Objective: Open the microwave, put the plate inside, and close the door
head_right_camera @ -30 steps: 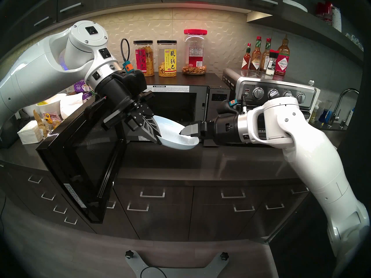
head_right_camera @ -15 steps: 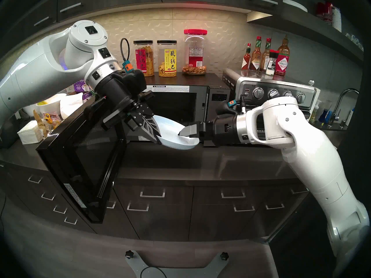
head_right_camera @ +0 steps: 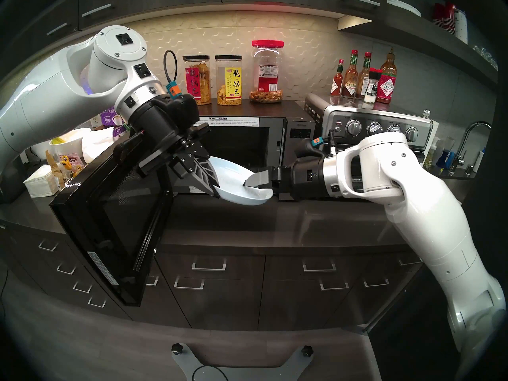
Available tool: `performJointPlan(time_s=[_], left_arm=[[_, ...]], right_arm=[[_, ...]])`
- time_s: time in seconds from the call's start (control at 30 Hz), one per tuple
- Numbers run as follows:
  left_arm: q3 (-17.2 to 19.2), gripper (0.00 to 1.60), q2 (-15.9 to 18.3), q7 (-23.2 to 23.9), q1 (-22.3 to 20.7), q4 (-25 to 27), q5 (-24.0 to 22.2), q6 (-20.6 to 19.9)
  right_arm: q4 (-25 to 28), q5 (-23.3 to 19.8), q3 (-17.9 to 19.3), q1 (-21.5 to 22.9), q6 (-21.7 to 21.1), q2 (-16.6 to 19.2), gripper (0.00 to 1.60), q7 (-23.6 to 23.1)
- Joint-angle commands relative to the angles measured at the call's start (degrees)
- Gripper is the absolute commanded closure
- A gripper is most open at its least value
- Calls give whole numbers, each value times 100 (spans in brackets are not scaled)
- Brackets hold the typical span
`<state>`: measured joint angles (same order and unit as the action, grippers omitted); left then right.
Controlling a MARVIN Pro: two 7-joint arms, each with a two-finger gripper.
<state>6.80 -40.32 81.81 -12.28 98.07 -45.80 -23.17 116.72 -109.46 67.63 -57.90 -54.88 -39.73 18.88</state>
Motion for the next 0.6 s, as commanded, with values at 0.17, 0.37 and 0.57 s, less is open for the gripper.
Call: performJointPlan(time_s=[0.17,0.37,0.57], left_arm=[[8,160,-128,106,-135,-80,101,13],[10,160,-108,100,-132,-43,121,4],[16,160,-104,94,-147,-34,134,-3]], right_arm=[[-27,45,37,79,-12,-16,0,-74],[-35,46,44,82,-12,-18,0,-74],[-31,32,52,73,-9,-20,5,-70]])
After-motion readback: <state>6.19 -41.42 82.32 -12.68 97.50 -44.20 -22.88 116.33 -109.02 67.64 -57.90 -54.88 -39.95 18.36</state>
